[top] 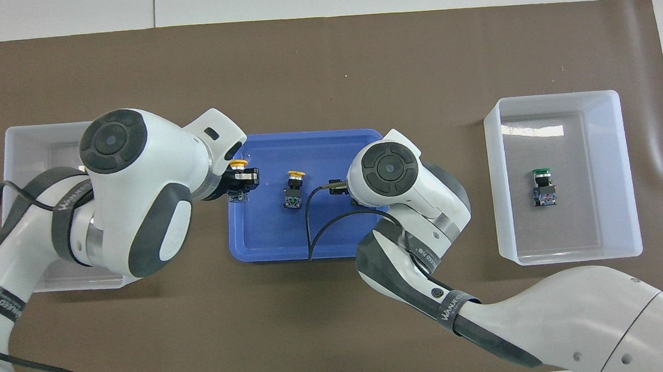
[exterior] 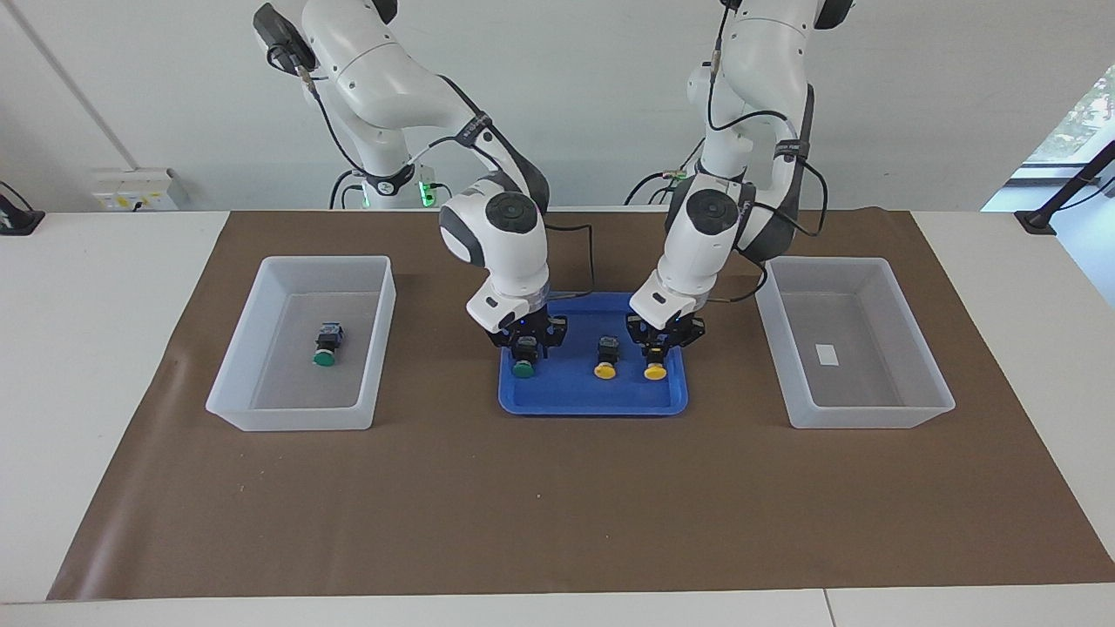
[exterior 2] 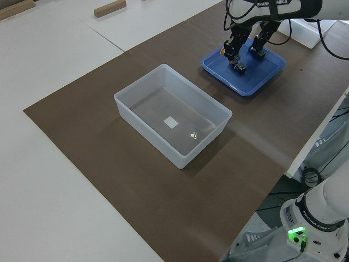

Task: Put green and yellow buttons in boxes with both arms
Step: 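Grasp the second green button with the right gripper while the left lifts yellow, then lower the yellow button into the left box while the right lifts green, then release the green button in the right box while the left releases yellow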

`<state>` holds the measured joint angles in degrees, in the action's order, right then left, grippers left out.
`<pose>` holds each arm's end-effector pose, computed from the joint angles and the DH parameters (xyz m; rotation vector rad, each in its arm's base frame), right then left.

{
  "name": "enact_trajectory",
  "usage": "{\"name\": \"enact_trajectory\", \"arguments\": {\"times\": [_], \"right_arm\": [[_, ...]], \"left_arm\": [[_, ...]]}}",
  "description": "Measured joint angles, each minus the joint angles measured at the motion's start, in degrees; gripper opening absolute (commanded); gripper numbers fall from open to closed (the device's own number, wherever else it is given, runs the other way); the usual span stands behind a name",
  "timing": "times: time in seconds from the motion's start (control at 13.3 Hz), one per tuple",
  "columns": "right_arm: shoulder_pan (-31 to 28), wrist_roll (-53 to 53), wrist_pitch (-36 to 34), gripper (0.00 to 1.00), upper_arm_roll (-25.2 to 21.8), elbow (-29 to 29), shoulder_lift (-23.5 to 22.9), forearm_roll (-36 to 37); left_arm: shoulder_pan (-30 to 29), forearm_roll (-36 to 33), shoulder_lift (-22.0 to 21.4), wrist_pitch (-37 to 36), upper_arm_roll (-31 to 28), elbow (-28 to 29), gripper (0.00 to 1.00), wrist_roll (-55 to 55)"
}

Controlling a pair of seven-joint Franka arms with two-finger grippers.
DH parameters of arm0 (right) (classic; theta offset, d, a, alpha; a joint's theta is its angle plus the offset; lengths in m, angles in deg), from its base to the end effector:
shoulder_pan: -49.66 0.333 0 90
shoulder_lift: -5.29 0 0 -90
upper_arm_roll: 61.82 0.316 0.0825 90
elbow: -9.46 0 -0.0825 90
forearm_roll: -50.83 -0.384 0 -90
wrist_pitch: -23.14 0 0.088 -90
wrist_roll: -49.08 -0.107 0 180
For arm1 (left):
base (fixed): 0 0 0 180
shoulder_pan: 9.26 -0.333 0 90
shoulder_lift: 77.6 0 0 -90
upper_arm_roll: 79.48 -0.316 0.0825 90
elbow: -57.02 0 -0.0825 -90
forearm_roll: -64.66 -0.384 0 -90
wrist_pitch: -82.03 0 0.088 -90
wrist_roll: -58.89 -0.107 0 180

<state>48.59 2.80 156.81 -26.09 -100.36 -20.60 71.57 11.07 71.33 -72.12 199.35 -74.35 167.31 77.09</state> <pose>0.5328 0.3333 0.3022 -3.1032 0.0238 -0.0960 0.5259 -0.2561 0.4431 3.0247 -0.1121 -0.0252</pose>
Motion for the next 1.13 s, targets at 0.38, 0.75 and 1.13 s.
{"name": "enact_trajectory", "arguments": {"times": [0.38, 0.75, 1.13], "right_arm": [[-0.07, 0.0, 2.48, 0.0, -0.01, -2.44, 0.15, 1.08], [-0.58, 5.21, -15.59, 0.0, -0.1, 8.82, 4.5, -0.66], [-3.31, 38.13, -35.58, 0.0, -17.26, 14.49, 18.48, -13.36]], "left_arm": [[-19.79, 0.17, -5.26, -10.06, -0.92, -0.56, 0.0, -24.02], [-28.33, 0.24, -5.1, -4.97, -1.08, 6.46, 0.0, -35.51], [-30.84, 0.24, -4.8, 0.65, -1.09, 12.12, 0.99, -39.48]]}}
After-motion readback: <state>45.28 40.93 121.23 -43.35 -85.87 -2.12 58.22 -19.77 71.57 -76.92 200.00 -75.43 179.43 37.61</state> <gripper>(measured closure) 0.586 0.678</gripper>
